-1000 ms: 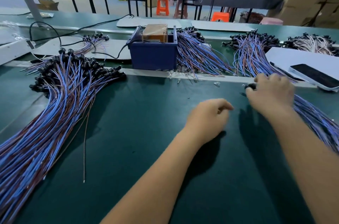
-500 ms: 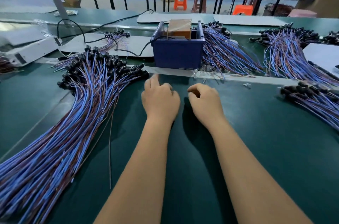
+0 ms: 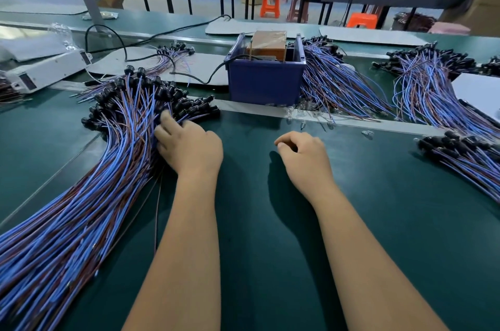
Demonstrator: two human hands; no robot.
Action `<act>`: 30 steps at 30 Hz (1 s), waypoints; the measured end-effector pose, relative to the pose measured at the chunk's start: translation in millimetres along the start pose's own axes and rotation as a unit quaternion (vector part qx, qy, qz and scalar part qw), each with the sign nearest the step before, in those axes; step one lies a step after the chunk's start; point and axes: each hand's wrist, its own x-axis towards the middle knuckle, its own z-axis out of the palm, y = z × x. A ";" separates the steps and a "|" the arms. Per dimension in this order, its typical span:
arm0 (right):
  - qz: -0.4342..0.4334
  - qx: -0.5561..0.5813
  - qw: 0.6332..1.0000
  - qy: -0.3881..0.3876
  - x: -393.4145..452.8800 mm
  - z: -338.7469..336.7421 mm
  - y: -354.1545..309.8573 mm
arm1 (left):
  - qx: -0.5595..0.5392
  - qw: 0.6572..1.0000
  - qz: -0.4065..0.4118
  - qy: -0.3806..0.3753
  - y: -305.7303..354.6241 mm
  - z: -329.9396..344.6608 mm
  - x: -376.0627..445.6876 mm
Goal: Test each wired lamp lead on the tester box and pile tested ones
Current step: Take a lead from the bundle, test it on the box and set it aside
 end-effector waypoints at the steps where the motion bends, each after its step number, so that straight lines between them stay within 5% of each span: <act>1: 0.000 0.002 1.000 -0.001 -0.4 -0.6 0.1 | -0.013 1.000 -0.011 0.006 -0.1 -1.6 -1.4; 18: 0.007 0.004 1.000 -0.011 -1.7 -2.5 -4.6 | -0.125 0.986 0.035 0.101 -17.1 -5.8 1.7; 24: -0.056 0.079 0.994 0.054 -8.0 -1.8 -13.3 | -0.202 0.948 0.183 0.166 2.1 -6.4 -9.7; 30: -0.064 0.122 0.990 0.021 -9.7 0.1 -12.8 | -0.269 0.922 0.215 0.175 6.0 -1.3 -13.9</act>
